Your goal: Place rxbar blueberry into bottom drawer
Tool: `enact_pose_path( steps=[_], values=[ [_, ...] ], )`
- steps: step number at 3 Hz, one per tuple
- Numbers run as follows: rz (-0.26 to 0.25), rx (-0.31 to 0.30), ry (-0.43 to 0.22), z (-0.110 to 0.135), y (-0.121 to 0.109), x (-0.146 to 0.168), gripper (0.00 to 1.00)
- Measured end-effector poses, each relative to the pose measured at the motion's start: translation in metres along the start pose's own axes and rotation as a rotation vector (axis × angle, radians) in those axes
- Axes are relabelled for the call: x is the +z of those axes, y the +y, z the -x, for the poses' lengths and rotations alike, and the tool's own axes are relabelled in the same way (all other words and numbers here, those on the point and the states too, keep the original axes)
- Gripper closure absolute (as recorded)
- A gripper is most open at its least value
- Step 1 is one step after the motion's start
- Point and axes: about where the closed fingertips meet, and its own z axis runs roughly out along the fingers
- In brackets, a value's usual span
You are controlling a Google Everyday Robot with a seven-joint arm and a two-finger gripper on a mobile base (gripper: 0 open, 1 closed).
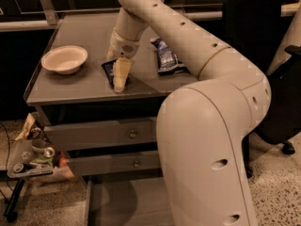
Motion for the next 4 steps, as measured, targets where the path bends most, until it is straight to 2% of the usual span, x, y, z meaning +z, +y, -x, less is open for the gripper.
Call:
enact_pose_path(
  steps=[3,4],
  values=[
    [0.000,0.000,0.000,0.0000,0.0000,0.0000,0.88],
    [0.000,0.000,0.000,0.0000,0.0000,0.0000,1.00]
  ],
)
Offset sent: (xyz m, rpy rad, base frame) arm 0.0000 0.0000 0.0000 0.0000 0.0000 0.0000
